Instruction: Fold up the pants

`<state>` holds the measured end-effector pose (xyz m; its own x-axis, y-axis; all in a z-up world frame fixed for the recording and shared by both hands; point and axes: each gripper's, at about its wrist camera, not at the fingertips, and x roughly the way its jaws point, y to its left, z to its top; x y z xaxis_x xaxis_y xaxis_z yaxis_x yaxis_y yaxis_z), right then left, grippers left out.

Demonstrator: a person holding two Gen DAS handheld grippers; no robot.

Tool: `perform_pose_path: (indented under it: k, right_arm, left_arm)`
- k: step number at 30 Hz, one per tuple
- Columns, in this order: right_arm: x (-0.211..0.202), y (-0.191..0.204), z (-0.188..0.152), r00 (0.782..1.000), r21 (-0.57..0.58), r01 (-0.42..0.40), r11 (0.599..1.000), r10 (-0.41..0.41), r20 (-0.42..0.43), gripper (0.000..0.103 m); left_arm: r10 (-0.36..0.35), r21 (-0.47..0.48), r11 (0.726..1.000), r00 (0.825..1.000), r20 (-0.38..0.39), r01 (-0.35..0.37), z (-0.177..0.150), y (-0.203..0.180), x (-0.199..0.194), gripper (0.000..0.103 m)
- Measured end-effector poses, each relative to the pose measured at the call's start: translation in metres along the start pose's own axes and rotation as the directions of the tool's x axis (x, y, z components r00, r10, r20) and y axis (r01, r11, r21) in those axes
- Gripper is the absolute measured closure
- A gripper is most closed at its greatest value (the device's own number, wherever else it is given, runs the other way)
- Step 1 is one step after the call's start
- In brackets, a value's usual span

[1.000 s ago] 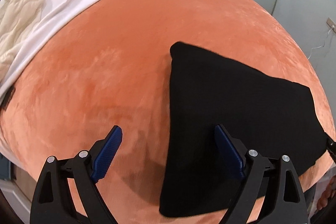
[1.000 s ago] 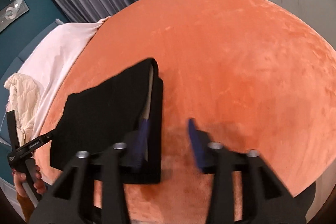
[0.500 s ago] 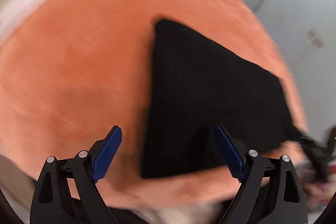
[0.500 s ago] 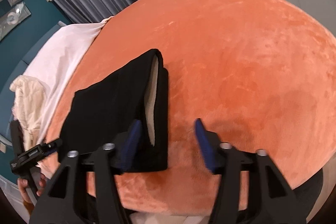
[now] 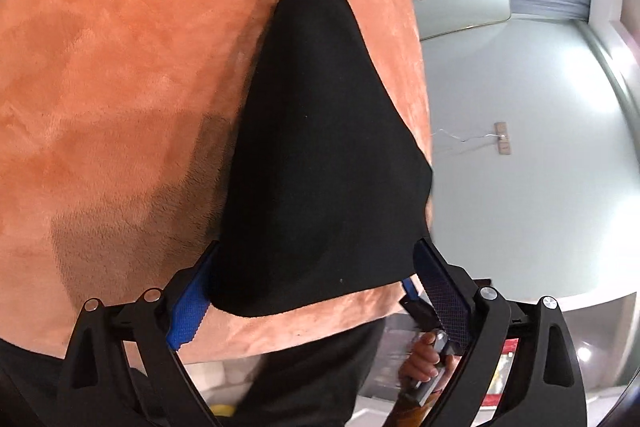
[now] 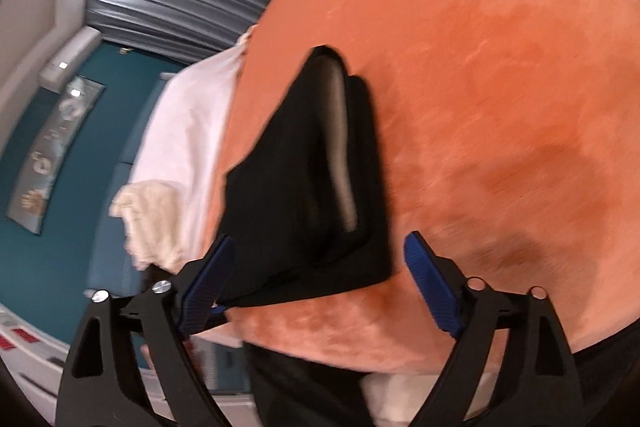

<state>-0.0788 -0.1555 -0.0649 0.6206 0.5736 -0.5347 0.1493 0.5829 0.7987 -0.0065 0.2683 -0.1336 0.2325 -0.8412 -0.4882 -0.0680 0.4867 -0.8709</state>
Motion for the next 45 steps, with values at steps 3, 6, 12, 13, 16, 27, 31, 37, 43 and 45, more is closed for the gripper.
perform_pose_path:
  k: [3, 6, 12, 13, 16, 27, 31, 37, 43, 45]
  right_arm:
    - [-0.002, 0.006, -0.005, 1.000, -0.021, -0.019, 1.000, 0.019, -0.004, 0.010]
    - [0.008, 0.013, -0.010, 0.996, -0.078, 0.083, 0.993, -0.086, -0.027, 0.009]
    - [0.044, 0.021, -0.013, 0.993, -0.121, 0.089, 0.989, -0.097, -0.065, 0.008]
    - [0.048, 0.022, -0.012, 0.993, -0.133, 0.087, 0.987, -0.097, -0.067, 0.008]
    - [0.064, 0.029, -0.008, 0.992, -0.151, 0.106, 0.983, -0.114, -0.047, 0.008]
    - [0.077, 0.035, -0.015, 0.976, -0.202, 0.220, 0.954, -0.214, 0.048, 0.055]
    - [0.077, 0.036, -0.017, 0.974, -0.225, 0.228, 0.947, -0.219, 0.060, 0.056]
    - [0.078, 0.023, -0.009, 0.992, -0.166, 0.129, 0.978, -0.130, 0.005, 0.041]
    - [0.087, 0.038, -0.019, 0.983, -0.248, 0.182, 0.951, -0.180, 0.032, 0.026]
    - [0.088, 0.040, -0.020, 0.977, -0.264, 0.210, 0.941, -0.208, 0.038, 0.029]
  left_arm:
    - [-0.023, -0.010, 1.000, 1.000, -0.008, 0.023, -0.001, 0.005, 0.001, 0.012]
    - [-0.025, 0.004, 1.000, 0.999, -0.030, 0.025, 0.001, 0.005, 0.010, 0.012]
    - [0.001, 0.038, 0.999, 0.998, -0.057, 0.001, 0.007, -0.002, 0.023, 0.012]
    - [0.007, 0.040, 0.999, 0.998, -0.058, -0.005, 0.009, -0.005, 0.026, 0.012]
    - [0.066, 0.078, 0.995, 0.997, -0.049, -0.062, 0.009, -0.016, 0.036, 0.012]
    - [0.347, 0.316, 0.875, 0.930, 0.117, -0.367, -0.007, -0.054, 0.063, 0.035]
    - [0.369, 0.329, 0.853, 0.914, 0.166, -0.404, -0.008, -0.054, 0.057, 0.047]
    - [0.413, 0.334, 0.820, 0.884, 0.218, -0.465, -0.011, -0.058, 0.056, 0.047]
    - [0.427, 0.314, 0.817, 0.874, 0.230, -0.483, -0.014, -0.057, 0.057, 0.038]
    - [0.430, 0.315, 0.815, 0.872, 0.234, -0.486, -0.015, -0.057, 0.058, 0.035]
